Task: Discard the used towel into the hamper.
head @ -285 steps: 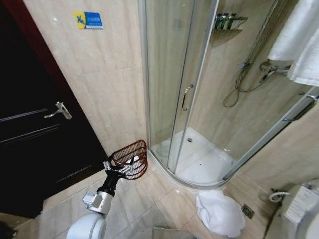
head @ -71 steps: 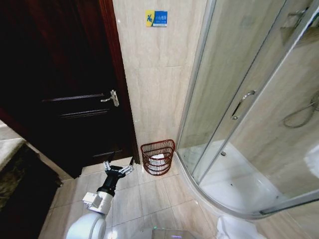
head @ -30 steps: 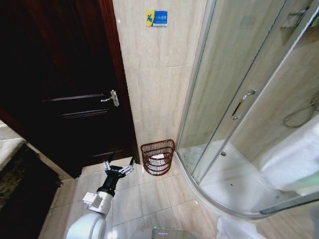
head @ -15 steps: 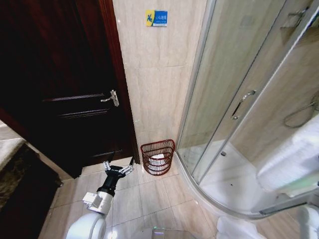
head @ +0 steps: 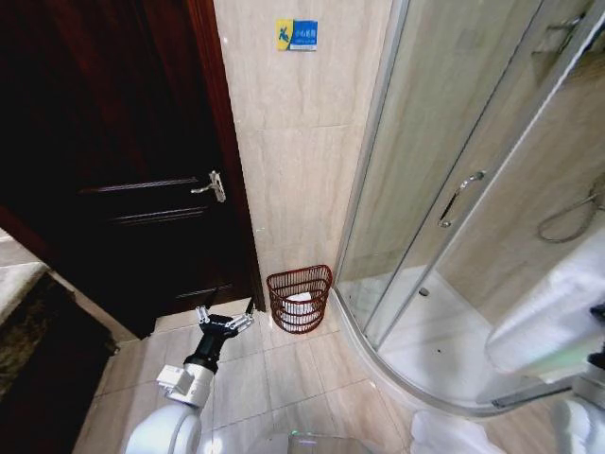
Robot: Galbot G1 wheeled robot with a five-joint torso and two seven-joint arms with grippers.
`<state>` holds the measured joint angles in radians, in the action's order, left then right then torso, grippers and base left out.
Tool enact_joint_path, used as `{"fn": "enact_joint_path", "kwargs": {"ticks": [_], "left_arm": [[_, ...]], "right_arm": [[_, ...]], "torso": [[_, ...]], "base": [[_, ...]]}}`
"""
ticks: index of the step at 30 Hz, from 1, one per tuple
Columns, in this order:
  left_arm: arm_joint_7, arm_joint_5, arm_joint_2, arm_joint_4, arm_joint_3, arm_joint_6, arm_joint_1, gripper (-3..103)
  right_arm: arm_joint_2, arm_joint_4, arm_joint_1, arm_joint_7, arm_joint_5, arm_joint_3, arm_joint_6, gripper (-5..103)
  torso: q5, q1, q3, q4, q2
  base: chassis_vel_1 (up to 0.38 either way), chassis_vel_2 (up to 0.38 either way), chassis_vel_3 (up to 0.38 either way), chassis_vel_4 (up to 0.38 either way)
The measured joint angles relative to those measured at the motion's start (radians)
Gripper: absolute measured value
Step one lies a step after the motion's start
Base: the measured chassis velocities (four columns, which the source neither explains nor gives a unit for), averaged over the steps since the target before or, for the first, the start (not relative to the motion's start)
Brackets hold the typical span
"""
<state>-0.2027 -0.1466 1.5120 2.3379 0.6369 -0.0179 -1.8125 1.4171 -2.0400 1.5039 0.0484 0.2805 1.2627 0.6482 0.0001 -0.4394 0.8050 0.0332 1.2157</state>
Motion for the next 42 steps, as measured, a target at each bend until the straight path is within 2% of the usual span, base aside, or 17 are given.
{"fn": "enact_joint_path", "kwargs": {"ticks": [14, 24, 28, 30, 34, 36, 39, 42], "left_arm": [[0.000, 0.000, 0.000, 0.000, 0.000, 0.000, 0.000, 100], [0.000, 0.000, 0.000, 0.000, 0.000, 0.000, 0.000, 100], [0.000, 0.000, 0.000, 0.000, 0.000, 0.000, 0.000, 100], [0.000, 0.000, 0.000, 0.000, 0.000, 0.000, 0.000, 100], [0.000, 0.000, 0.000, 0.000, 0.000, 0.000, 0.000, 100], [0.000, 0.000, 0.000, 0.000, 0.000, 0.000, 0.000, 100], [0.000, 0.000, 0.000, 0.000, 0.000, 0.000, 0.000, 100], [0.000, 0.000, 0.000, 0.000, 0.000, 0.000, 0.000, 100]], "right_arm": [[0.024, 0.024, 0.034, -0.001, -0.005, -0.004, 0.045, 12], [0.046, 0.006, 0.053, -0.002, -0.015, -0.044, 0.064, 12], [0.058, -0.041, 0.071, -0.008, -0.034, -0.044, 0.069, 12], [0.061, -0.121, 0.084, -0.024, -0.048, 0.000, 0.060, 12], [0.027, -0.235, 0.076, -0.061, -0.052, 0.078, 0.014, 12], [-0.033, -0.285, 0.049, -0.088, -0.051, 0.137, -0.033, 12], [-0.067, -0.310, 0.037, -0.094, -0.041, 0.170, -0.059, 12], [-0.086, -0.331, 0.032, -0.096, -0.032, 0.186, -0.067, 12]], "torso": [[-0.0002, 0.000, 0.000, 0.0000, 0.000], [0.0000, 0.000, 0.000, 0.0000, 0.000], [0.0007, 0.000, 0.000, 0.0001, 0.000], [0.0003, 0.000, 0.000, 0.0000, 0.000], [-0.0013, 0.000, 0.000, -0.0004, 0.000], [0.0004, 0.000, 0.000, 0.0003, 0.000], [0.0009, 0.000, 0.000, 0.0000, 0.000], [-0.0018, 0.000, 0.000, 0.0001, 0.000]], "base": [[0.000, 0.000, 0.000, 0.000], [0.000, 0.000, 0.000, 0.000], [0.000, 0.000, 0.000, 0.000], [0.000, 0.000, 0.000, 0.000], [0.000, 0.000, 0.000, 0.000], [0.000, 0.000, 0.000, 0.000], [0.000, 0.000, 0.000, 0.000], [0.000, 0.000, 0.000, 0.000]]}}
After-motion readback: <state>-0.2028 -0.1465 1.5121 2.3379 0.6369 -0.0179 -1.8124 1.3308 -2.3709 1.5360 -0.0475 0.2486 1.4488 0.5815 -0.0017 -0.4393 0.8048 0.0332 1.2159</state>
